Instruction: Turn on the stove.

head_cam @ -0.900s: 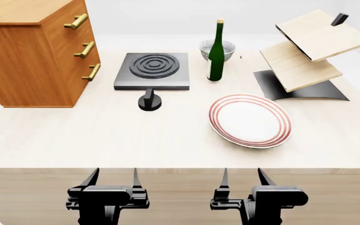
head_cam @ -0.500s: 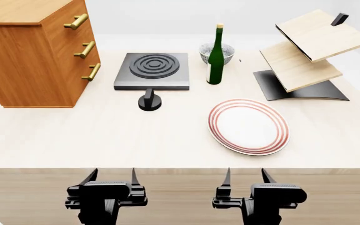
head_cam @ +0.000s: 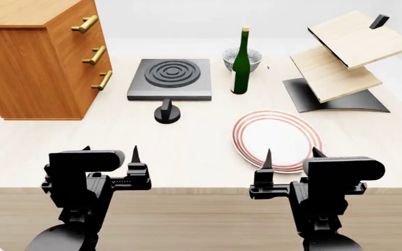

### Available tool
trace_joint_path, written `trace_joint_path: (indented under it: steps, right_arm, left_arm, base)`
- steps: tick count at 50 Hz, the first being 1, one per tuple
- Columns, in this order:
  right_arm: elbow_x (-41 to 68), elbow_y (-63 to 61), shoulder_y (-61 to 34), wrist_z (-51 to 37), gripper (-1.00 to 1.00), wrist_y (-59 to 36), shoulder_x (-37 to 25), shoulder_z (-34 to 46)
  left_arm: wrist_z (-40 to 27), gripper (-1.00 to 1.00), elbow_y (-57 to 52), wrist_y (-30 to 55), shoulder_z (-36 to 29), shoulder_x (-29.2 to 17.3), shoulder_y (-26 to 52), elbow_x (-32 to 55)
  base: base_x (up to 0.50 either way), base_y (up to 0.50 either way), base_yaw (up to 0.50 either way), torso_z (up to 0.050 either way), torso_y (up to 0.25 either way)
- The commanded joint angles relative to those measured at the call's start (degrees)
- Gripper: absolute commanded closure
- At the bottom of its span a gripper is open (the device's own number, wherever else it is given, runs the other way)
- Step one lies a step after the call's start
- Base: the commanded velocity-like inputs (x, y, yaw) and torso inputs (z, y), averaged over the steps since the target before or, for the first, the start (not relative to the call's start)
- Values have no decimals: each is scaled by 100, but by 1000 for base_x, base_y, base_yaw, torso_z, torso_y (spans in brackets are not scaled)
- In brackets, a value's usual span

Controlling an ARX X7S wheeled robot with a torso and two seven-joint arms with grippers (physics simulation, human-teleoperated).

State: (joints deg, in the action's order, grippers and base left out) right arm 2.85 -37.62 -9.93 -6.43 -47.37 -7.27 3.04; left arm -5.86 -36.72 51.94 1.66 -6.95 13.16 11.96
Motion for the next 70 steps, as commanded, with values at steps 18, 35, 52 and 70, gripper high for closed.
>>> trace_joint_path:
  steps: [18,35,52,70]
  right_arm:
    - [410,-933,-100,-11,-100,-661,10,-313]
    - [502,-900,-45,-79,-100,-566,-42,-311]
    - [449,-830,69,-188,-100,-301,-152,-156]
    - [481,-837,121,-262,-100,-292,-241,-93]
  left_arm:
    - [-57,-100,-823,708,206,-156,145,359]
    - [-102,-100,-829,612,145,-211,112,420]
    - [-146,-100,-688,440,144,-245,23,462]
    - [-114,-100,344,-736,-69,-447,-283,86]
  base:
    - [429,-5,0,0,0]
    - [500,-6,0,0,0]
    - [360,-5,0,0,1]
    - [0,0,0,0,0]
